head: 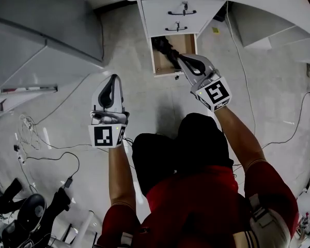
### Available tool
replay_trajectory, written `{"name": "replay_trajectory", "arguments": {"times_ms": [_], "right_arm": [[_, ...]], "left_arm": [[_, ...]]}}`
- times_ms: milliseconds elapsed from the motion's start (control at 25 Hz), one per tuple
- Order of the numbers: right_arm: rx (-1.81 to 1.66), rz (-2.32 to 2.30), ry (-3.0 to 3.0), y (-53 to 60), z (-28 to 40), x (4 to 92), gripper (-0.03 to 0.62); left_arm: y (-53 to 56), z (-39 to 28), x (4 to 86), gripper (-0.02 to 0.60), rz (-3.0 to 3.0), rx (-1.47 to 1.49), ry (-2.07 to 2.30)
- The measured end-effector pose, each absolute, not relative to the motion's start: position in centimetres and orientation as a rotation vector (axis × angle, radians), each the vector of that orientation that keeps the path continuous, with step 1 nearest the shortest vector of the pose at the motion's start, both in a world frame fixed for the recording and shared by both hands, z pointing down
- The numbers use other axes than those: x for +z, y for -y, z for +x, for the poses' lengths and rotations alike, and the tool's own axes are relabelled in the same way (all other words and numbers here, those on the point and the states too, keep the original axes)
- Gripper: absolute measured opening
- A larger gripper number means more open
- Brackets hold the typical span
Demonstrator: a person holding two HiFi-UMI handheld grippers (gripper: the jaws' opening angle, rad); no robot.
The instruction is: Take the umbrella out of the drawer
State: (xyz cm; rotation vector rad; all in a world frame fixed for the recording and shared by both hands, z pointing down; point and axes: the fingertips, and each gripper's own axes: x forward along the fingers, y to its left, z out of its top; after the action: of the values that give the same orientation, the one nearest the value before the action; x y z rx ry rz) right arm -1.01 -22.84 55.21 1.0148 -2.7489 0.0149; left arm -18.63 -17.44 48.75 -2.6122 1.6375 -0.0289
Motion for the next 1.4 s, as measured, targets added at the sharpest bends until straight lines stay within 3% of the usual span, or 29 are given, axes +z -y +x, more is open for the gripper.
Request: {"name": "replay_trajectory", "arguments": {"times_ms": [800,1400], "right_arm": [[-0.142,1.024,2.715,28.7,-1.6,75.1,0.012],[-0.037,1.027,2.636,33.5,-1.2,85.7,0.038]], "left_arm": [[22.7,-18.6,69.3,0.003,-2.594,0.068,-1.596],[23.9,-17.9,75.3,0.003,-2.573,0.12,-1.639]]}}
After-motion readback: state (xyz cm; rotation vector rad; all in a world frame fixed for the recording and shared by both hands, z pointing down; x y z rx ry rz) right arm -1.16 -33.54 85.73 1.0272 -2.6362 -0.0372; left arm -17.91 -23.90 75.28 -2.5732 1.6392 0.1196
